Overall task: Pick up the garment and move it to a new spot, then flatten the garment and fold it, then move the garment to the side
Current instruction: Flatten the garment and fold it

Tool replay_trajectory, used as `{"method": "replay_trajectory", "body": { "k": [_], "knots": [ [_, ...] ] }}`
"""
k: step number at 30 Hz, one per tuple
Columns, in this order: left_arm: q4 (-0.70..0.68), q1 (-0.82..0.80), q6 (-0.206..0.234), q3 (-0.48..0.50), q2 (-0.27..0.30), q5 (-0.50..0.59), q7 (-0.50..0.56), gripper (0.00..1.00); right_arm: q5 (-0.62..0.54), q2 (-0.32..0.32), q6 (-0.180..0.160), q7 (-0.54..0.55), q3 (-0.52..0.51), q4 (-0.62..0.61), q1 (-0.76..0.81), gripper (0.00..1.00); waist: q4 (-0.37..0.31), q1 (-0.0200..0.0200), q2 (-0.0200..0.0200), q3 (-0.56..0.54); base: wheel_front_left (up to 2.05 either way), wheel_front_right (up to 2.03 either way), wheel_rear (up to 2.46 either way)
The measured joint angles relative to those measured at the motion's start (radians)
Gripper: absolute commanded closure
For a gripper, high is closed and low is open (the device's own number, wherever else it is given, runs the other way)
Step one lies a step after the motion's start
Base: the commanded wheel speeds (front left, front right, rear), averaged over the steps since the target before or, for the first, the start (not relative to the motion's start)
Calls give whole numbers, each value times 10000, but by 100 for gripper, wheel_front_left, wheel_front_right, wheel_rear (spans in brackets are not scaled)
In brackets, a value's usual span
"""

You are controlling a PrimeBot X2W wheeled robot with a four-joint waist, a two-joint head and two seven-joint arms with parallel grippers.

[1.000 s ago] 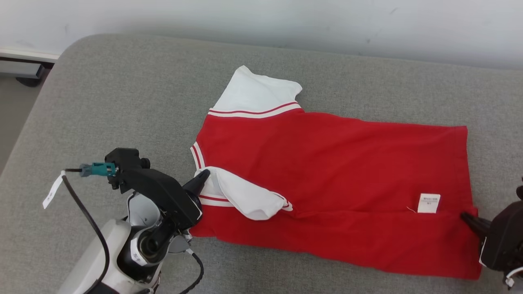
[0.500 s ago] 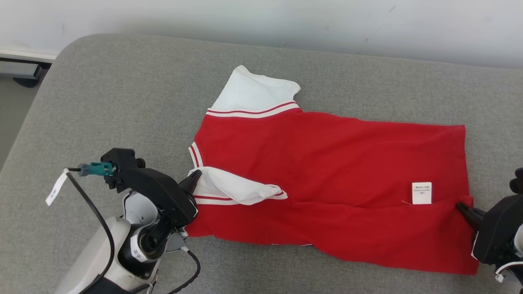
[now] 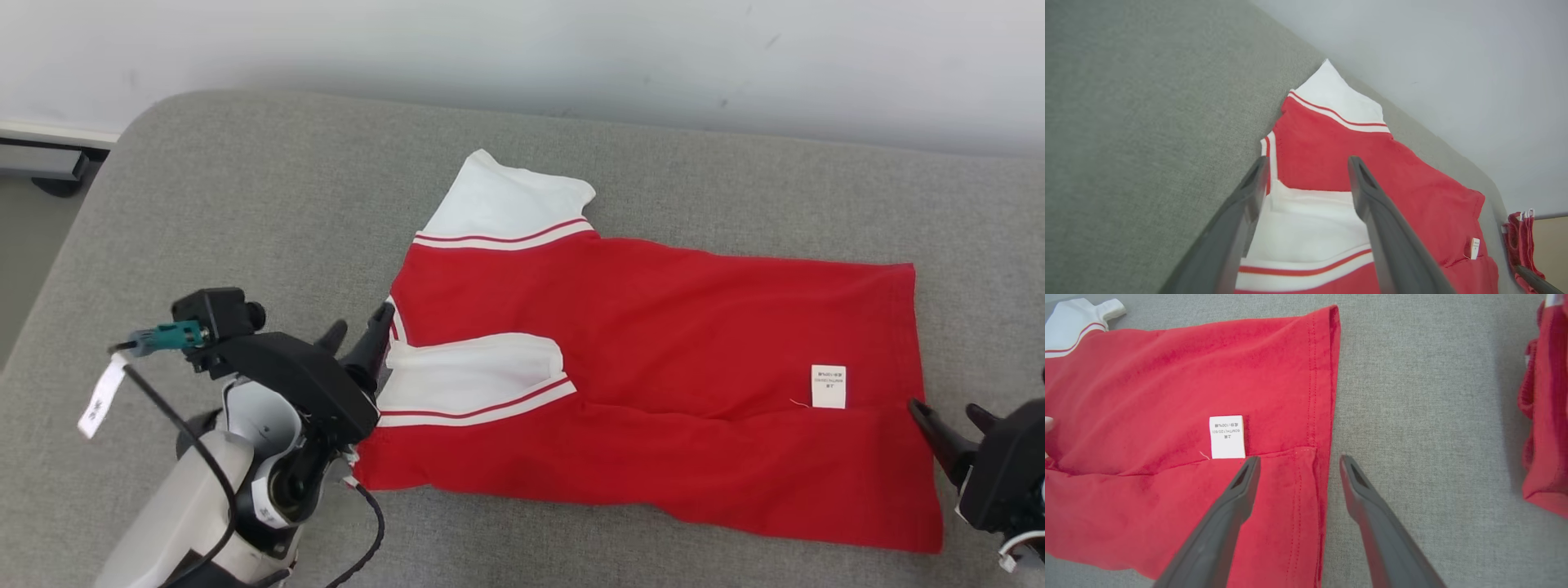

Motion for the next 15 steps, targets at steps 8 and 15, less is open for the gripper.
{"method": "replay_trajectory", "body": {
  "k": [8,15],
  "knots": [
    [-1461,754,-71,-130,495,917,-1367,0,-416,301,0,-238,-709,-1281,753,0,-63,-1,0,-314,0,0,0],
    [-2947,1845,320,-102,986,1741,-2721,0,-767,1210,0,-2025,-1210,-2065,1243,0,-156,-1,0,-590,0,0,0]
  ]
}}
